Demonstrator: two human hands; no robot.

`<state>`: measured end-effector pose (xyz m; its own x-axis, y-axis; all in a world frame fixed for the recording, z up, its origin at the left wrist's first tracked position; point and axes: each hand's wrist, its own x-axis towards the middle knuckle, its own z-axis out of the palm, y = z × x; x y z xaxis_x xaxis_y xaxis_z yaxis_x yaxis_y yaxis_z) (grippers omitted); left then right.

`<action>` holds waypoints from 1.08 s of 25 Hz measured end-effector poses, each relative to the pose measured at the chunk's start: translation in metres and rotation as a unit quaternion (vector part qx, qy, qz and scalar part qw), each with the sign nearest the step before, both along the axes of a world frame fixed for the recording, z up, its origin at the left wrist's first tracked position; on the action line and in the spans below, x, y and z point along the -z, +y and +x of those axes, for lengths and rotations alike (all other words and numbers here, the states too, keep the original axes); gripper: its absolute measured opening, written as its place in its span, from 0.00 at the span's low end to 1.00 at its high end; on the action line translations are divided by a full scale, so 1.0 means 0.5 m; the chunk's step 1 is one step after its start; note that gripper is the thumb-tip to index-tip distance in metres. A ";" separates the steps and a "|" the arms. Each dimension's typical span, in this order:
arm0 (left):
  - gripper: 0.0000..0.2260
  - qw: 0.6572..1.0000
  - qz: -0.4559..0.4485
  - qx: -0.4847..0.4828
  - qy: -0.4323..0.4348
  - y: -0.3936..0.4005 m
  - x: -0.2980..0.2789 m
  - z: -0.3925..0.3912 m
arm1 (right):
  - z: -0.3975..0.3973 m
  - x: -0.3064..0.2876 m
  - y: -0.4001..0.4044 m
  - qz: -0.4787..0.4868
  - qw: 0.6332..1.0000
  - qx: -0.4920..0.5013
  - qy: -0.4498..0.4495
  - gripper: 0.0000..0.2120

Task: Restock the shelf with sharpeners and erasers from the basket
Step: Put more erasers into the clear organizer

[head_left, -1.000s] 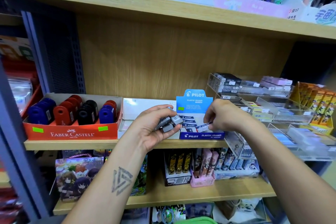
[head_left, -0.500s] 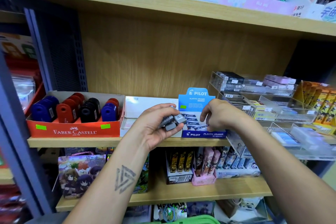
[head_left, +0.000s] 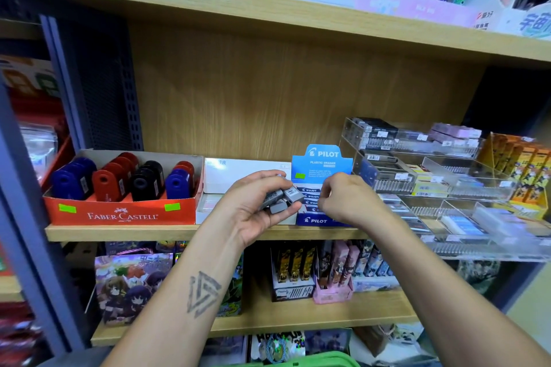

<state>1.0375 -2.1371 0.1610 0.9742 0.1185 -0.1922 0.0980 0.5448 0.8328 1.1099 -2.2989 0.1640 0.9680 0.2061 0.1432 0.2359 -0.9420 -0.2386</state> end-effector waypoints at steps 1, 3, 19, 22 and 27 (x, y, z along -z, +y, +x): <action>0.08 1.000 -0.005 0.002 0.001 0.001 -0.001 -0.001 | -0.002 0.004 0.004 -0.024 1.000 0.001 -0.005 0.09; 0.05 1.000 -0.025 0.009 0.009 0.003 -0.003 -0.002 | -0.005 0.010 0.013 -0.037 0.999 -0.009 0.002 0.10; 0.01 0.999 0.021 -0.028 -0.041 0.018 0.004 0.005 | -0.057 -0.046 0.032 0.365 0.911 -0.149 0.124 0.07; 0.01 1.000 -0.001 -0.007 0.000 0.019 -0.002 0.004 | -0.056 -0.047 0.033 0.403 0.900 -0.138 0.091 0.05; 0.08 0.996 -0.068 0.053 0.030 0.025 -0.006 0.004 | -0.048 -0.049 0.030 0.512 0.851 -0.103 0.061 0.05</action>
